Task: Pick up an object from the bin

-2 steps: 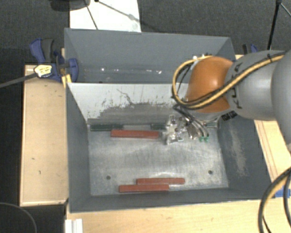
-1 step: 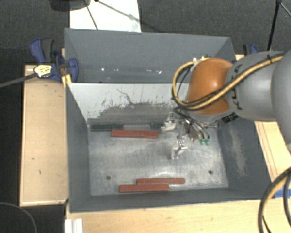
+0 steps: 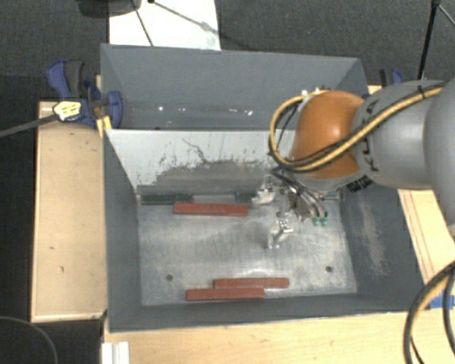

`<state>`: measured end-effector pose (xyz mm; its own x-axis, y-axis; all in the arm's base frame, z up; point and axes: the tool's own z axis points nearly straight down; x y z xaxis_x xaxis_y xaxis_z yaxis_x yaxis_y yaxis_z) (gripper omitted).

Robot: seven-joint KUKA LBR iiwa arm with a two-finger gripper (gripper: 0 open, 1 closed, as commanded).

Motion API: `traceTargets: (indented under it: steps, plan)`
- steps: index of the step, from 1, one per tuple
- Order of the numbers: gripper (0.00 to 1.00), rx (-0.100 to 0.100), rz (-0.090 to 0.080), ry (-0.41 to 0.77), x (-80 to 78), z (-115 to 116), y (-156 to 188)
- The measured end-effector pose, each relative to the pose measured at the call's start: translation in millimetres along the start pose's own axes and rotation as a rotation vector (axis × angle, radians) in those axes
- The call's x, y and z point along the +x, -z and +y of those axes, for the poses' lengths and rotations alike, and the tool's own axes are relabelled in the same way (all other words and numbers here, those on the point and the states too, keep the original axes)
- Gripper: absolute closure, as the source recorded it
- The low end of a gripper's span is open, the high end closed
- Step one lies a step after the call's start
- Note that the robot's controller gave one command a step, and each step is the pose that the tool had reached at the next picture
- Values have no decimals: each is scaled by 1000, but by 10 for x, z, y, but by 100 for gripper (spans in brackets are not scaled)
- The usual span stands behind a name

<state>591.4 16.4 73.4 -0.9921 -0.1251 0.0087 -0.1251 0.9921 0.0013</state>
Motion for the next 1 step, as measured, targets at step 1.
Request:
traceTargets:
  steps: [1]
  plan:
    - [0, 9, 2, -53, -4, 150, 1]
